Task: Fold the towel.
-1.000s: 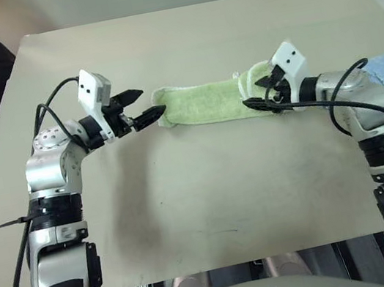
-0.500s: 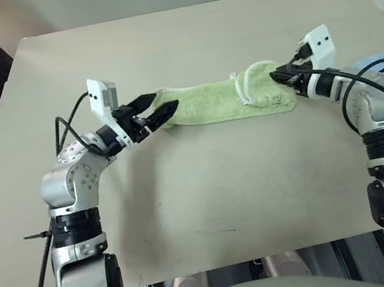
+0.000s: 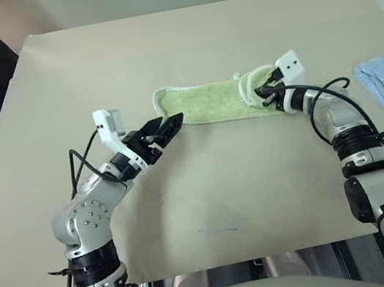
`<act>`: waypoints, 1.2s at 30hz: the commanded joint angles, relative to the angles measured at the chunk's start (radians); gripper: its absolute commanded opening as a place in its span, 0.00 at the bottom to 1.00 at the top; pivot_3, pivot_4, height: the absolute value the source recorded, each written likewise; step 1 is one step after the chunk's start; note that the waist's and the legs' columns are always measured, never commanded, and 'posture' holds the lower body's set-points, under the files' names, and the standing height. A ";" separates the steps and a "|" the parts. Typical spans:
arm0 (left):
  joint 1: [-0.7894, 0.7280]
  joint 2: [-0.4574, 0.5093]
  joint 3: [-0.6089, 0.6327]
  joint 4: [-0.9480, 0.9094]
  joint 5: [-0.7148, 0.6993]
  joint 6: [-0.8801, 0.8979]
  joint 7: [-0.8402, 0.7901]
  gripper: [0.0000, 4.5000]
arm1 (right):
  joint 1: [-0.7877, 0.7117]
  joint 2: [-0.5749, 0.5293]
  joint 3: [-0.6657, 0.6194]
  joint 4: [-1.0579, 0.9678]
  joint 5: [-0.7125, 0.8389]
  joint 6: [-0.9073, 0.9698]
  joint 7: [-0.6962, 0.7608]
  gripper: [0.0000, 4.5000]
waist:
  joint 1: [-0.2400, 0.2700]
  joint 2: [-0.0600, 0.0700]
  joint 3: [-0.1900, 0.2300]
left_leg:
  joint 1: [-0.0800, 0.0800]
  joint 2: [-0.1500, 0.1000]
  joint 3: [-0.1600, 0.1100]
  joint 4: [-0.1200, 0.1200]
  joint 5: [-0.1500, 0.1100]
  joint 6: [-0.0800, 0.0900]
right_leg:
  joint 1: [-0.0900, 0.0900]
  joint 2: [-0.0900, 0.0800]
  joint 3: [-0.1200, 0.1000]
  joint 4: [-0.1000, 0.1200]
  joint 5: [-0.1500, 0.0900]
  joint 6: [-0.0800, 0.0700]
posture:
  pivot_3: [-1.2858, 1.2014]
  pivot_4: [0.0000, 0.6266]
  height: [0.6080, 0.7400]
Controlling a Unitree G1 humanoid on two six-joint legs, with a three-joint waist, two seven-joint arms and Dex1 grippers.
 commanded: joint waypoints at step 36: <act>-0.387 -0.274 0.222 0.627 -0.233 -0.141 0.608 0.63 | 0.079 -0.128 -0.180 -0.604 0.128 0.235 -0.051 0.00 | -0.002 -0.003 0.003 | 0.025 -0.007 0.007 -0.005 0.004 -0.002 | 0.026 0.002 0.001 -0.002 -0.013 -0.008 | 0.52 0.24 1.00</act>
